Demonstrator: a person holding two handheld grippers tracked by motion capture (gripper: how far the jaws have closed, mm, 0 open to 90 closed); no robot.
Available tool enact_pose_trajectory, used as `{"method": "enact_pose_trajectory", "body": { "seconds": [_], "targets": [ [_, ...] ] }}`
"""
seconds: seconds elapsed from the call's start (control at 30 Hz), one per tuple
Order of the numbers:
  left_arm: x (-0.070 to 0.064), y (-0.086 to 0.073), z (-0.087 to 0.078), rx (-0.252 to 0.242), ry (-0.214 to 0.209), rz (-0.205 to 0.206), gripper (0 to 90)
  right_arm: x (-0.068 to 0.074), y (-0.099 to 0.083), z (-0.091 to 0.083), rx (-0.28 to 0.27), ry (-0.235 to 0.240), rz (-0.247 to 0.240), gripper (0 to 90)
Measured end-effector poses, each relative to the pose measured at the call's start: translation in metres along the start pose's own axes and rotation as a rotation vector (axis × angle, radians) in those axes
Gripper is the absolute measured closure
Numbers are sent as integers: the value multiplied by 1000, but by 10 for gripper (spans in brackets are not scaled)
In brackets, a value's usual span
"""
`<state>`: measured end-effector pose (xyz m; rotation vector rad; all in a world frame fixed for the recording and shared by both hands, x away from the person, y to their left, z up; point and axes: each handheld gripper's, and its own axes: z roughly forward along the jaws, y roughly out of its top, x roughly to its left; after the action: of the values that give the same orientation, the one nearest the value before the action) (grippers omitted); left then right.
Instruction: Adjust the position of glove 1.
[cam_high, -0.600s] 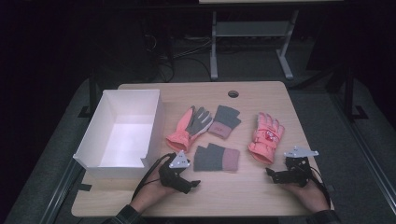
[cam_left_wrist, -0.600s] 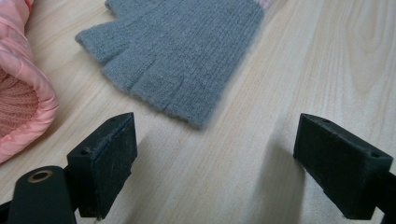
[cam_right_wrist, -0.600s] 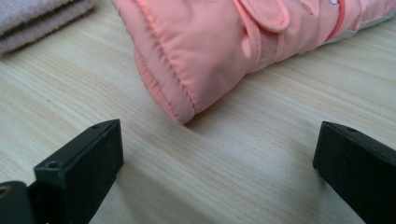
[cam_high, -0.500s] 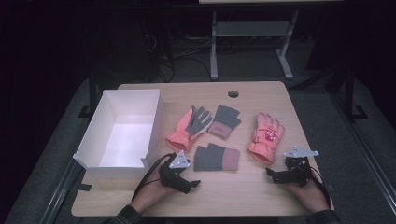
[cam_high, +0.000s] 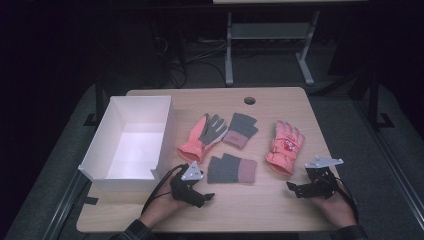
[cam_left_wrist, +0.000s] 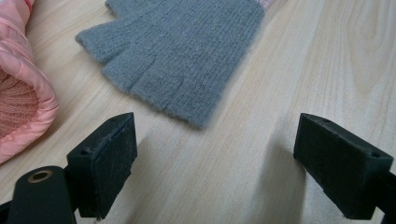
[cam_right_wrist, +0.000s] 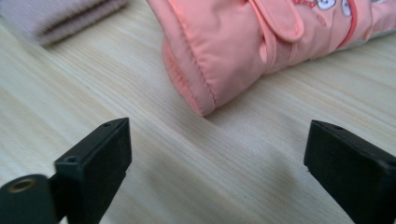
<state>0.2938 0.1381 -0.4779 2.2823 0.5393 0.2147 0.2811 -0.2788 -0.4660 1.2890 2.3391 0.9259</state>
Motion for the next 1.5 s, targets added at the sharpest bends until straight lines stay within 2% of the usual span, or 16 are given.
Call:
{"method": "enact_pose_trajectory", "body": {
  "seconds": [0.1, 0.2, 0.27, 0.4, 0.5, 0.6, 0.73, 0.97, 1.07, 1.27, 1.4, 1.5],
  "targets": [
    [0, 0, 0, -1, 2, -4, 126, 0, 3, -7, -18, 12, -2, 137],
    [0, -1, -1, -3, 3, 1, 125, 1, 11, -16, -52, 38, -16, 165],
    [0, -1, -1, -3, 4, 4, 125, 1, 13, -17, -54, 47, -16, 176],
    [0, -1, -1, -3, 3, 1, 125, 9, 27, -22, -81, 97, -55, 231],
    [0, -1, -1, -3, 3, 1, 125, 12, 32, -22, -92, 117, -62, 266],
    [0, -1, 0, -6, 3, -3, 125, 17, 42, -22, -98, 144, -91, 304],
    [-1, -1, 0, -8, 4, -9, 126, 24, 55, -16, -102, 194, -120, 341],
    [-1, -1, 0, -9, 3, -10, 126, 36, 71, 0, -91, 233, -177, 380],
    [0, -1, 0, -6, 4, -5, 126, 40, 78, 5, -97, 255, -182, 386],
    [0, 0, -1, -5, 7, 0, 126, 50, 91, 23, -80, 310, -208, 471],
    [0, -1, -1, -5, 7, -1, 126, 52, 94, 31, -64, 316, -225, 503],
    [0, -1, -1, -6, 7, -1, 126, 55, 97, 39, -54, 344, -230, 540]
  ]
}}
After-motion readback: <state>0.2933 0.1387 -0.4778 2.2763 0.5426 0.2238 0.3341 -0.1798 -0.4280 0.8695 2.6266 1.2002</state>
